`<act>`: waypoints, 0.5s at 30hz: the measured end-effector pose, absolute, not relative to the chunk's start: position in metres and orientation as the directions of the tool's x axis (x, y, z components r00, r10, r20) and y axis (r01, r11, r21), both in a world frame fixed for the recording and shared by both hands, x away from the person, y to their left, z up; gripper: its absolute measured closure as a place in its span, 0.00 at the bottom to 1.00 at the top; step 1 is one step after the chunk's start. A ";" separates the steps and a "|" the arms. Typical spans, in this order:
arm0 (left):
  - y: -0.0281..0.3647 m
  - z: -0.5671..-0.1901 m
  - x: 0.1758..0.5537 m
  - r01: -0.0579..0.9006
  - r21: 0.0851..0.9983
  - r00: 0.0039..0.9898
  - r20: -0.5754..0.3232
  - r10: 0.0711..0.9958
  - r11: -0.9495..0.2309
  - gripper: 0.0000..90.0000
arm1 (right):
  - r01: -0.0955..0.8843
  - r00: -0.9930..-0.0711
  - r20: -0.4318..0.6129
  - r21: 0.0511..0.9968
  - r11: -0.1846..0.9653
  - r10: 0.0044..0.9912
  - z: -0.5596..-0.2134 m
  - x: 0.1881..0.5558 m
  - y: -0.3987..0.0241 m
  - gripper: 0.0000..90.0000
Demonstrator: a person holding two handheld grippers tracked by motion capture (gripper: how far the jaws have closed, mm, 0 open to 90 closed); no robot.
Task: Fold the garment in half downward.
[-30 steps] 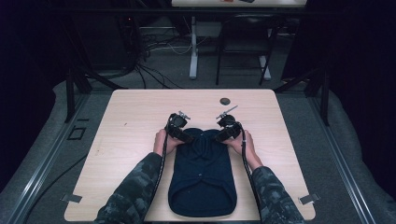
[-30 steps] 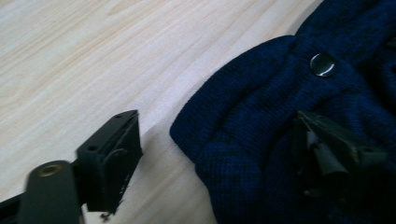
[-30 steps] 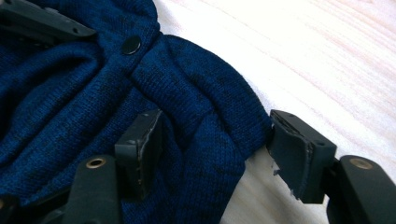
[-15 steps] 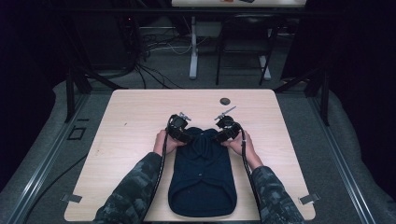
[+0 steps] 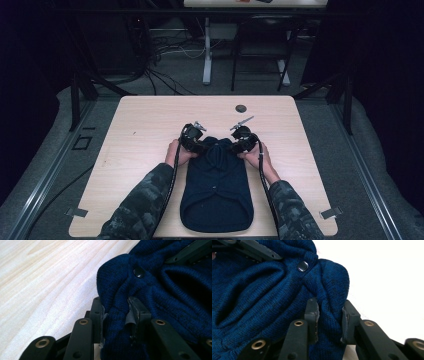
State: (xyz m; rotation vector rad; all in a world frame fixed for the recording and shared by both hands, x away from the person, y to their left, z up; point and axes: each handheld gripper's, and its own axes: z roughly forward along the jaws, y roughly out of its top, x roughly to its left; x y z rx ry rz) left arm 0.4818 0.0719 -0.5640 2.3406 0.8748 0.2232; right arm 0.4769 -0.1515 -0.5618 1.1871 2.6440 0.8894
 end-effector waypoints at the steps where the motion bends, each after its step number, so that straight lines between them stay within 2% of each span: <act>1: 0.071 -0.564 0.481 0.533 0.608 0.764 -0.047 0.643 -0.588 0.76 | 0.649 -0.688 0.133 0.553 0.523 0.713 -0.562 0.477 -0.152 0.80; 4: 0.070 -0.562 0.479 0.530 0.609 0.761 -0.034 0.647 -0.591 0.76 | 0.633 -0.696 0.108 0.560 0.535 0.710 -0.560 0.475 -0.150 0.80; 9: 0.077 -0.560 0.481 0.541 0.632 0.758 -0.082 0.647 -0.555 0.76 | 0.617 -0.701 0.089 0.574 0.538 0.708 -0.556 0.473 -0.150 0.81; 15: 0.080 -0.549 0.477 0.515 0.656 0.767 -0.064 0.639 -0.552 0.76 | 0.569 -0.717 0.038 0.609 0.552 0.696 -0.541 0.466 -0.152 0.80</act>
